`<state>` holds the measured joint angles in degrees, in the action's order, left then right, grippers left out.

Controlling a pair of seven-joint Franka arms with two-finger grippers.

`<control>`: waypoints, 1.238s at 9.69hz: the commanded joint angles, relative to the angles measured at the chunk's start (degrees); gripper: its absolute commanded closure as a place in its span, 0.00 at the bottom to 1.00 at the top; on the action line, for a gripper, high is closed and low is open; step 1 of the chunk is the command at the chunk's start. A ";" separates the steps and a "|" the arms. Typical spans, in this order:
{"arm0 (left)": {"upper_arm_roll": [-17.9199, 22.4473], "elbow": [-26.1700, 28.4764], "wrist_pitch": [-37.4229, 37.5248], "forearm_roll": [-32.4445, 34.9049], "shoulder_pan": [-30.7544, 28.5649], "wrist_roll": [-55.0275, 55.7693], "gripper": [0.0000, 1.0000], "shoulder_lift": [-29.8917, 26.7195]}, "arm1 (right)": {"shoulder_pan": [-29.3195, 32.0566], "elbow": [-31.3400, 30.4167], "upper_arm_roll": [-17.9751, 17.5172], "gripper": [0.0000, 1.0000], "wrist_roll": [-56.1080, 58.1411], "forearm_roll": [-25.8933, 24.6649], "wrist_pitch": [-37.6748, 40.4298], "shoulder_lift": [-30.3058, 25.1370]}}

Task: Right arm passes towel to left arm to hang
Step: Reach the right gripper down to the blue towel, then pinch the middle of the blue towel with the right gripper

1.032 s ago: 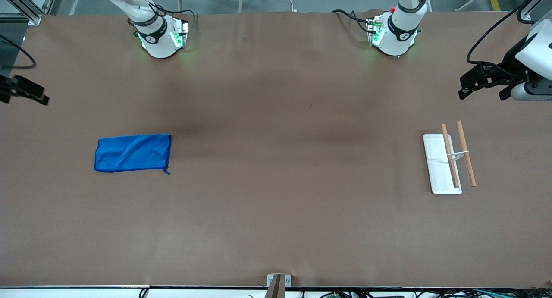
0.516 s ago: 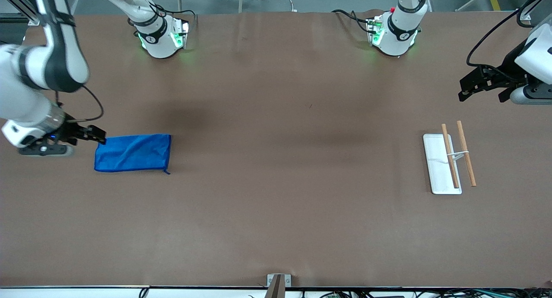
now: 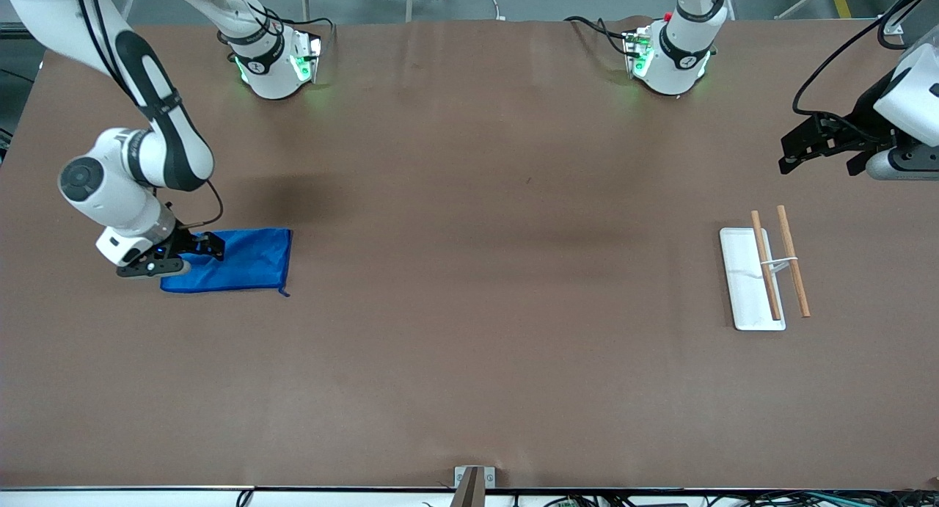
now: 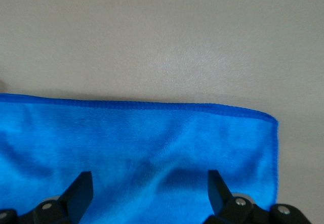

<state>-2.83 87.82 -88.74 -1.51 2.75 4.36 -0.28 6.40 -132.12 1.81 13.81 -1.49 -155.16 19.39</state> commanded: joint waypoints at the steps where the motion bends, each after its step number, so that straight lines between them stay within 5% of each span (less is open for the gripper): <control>1: 0.11 1.12 -0.29 -0.51 -0.03 -0.59 0.00 0.81 | 0.46 -1.37 -0.23 0.02 0.87 -0.26 -2.07 1.09; 4: -0.16 1.12 -0.29 -0.51 0.15 0.02 0.00 0.72 | 0.55 -2.35 -0.23 0.16 0.78 -0.35 -2.25 1.44; 6: -0.24 1.03 -0.29 -0.51 0.06 -0.06 0.00 0.72 | 0.46 -2.17 -0.31 0.39 0.69 -0.35 -3.38 3.10; 8: -0.25 1.03 -0.29 -0.51 0.06 -0.23 0.00 0.72 | 0.37 -2.09 -0.32 0.95 0.00 -0.26 -3.74 3.37; 10: -0.24 0.86 -0.21 -0.51 0.58 1.51 0.00 0.89 | 0.28 -1.65 -0.40 1.00 -1.23 -0.18 -1.82 2.85; 12: -0.33 -0.01 -0.21 -0.60 0.77 1.61 0.00 2.38 | -0.42 3.16 -0.49 1.00 -1.77 -0.18 13.39 -1.44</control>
<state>-3.15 87.79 -88.74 -1.51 3.27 5.13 -0.03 6.27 -131.10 1.63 13.34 -1.48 -149.75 21.40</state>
